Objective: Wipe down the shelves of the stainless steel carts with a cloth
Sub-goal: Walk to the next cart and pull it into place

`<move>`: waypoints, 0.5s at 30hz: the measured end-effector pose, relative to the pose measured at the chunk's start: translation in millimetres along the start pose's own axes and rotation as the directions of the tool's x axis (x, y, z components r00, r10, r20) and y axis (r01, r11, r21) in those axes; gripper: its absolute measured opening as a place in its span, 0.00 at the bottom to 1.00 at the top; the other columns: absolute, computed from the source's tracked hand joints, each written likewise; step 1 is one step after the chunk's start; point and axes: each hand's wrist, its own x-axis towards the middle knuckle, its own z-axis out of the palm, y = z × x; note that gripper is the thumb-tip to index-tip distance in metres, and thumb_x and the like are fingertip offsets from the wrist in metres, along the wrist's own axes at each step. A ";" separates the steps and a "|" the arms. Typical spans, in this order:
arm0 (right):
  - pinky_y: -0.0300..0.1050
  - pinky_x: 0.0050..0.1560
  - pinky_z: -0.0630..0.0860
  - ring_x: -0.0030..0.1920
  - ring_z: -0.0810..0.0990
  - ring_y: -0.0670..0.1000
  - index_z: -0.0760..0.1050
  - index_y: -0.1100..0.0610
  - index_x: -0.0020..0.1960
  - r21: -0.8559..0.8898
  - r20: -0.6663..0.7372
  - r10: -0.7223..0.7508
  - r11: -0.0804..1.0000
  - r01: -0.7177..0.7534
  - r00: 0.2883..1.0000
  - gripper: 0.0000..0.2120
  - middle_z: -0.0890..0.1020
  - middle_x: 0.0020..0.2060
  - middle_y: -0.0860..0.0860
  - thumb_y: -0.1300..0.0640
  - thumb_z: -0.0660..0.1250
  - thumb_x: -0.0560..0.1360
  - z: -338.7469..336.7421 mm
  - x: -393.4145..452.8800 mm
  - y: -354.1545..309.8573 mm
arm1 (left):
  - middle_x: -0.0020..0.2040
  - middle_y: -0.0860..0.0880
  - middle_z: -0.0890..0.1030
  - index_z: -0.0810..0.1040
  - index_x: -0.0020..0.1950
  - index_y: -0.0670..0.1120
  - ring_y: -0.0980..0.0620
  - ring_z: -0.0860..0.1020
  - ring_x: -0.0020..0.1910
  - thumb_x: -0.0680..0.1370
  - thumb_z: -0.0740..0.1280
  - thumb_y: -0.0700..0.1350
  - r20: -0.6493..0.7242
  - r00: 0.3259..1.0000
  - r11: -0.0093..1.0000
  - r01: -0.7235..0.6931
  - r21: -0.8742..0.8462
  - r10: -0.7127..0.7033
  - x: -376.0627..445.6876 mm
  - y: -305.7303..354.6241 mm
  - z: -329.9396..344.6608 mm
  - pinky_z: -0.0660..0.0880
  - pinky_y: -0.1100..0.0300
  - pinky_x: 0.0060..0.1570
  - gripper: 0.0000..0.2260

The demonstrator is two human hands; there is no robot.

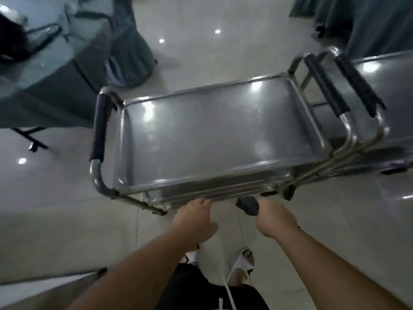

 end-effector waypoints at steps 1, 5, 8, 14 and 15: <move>0.49 0.50 0.82 0.48 0.82 0.55 0.76 0.52 0.57 -0.012 0.013 -0.024 1.000 0.024 1.000 0.11 0.81 0.48 0.53 0.63 0.63 0.78 6.3 2.6 -8.6 | 0.83 0.49 0.64 0.59 0.84 0.52 0.43 0.65 0.79 0.80 0.64 0.60 0.011 0.999 0.998 0.044 -0.033 -0.044 -9.6 -11.5 8.3 0.65 0.45 0.75 0.35; 0.49 0.52 0.81 0.50 0.81 0.56 0.76 0.53 0.61 -0.105 0.111 -0.111 0.987 0.123 0.988 0.13 0.81 0.51 0.53 0.62 0.63 0.79 39.5 10.1 -46.3 | 0.82 0.48 0.65 0.60 0.84 0.51 0.43 0.68 0.78 0.80 0.65 0.60 0.045 0.983 0.977 0.183 -0.107 -0.179 -35.4 -60.5 38.4 0.67 0.47 0.74 0.34; 0.49 0.53 0.81 0.52 0.81 0.56 0.76 0.52 0.63 -0.152 0.160 -0.134 0.976 0.158 0.978 0.14 0.81 0.53 0.54 0.62 0.63 0.80 68.6 14.7 -72.8 | 0.82 0.48 0.65 0.59 0.84 0.51 0.43 0.67 0.78 0.80 0.64 0.61 0.079 0.969 0.956 0.246 -0.162 -0.236 -43.1 -95.3 58.9 0.67 0.46 0.75 0.35; 0.52 0.53 0.82 0.49 0.82 0.56 0.79 0.47 0.63 -0.161 0.233 -0.156 0.967 0.196 0.960 0.18 0.83 0.51 0.52 0.62 0.64 0.77 150.2 32.1 -123.2 | 0.81 0.49 0.67 0.59 0.84 0.53 0.43 0.69 0.76 0.80 0.65 0.61 0.124 0.957 0.924 0.284 -0.254 -0.261 -26.4 -158.1 117.3 0.70 0.47 0.71 0.35; 0.51 0.52 0.82 0.49 0.82 0.56 0.79 0.48 0.63 -0.156 0.244 -0.176 0.963 0.218 0.954 0.18 0.83 0.51 0.52 0.62 0.64 0.77 164.1 39.9 -129.7 | 0.81 0.48 0.67 0.59 0.84 0.53 0.43 0.69 0.76 0.80 0.65 0.61 0.125 0.956 0.920 0.290 -0.262 -0.265 -19.5 -167.5 127.4 0.70 0.47 0.70 0.35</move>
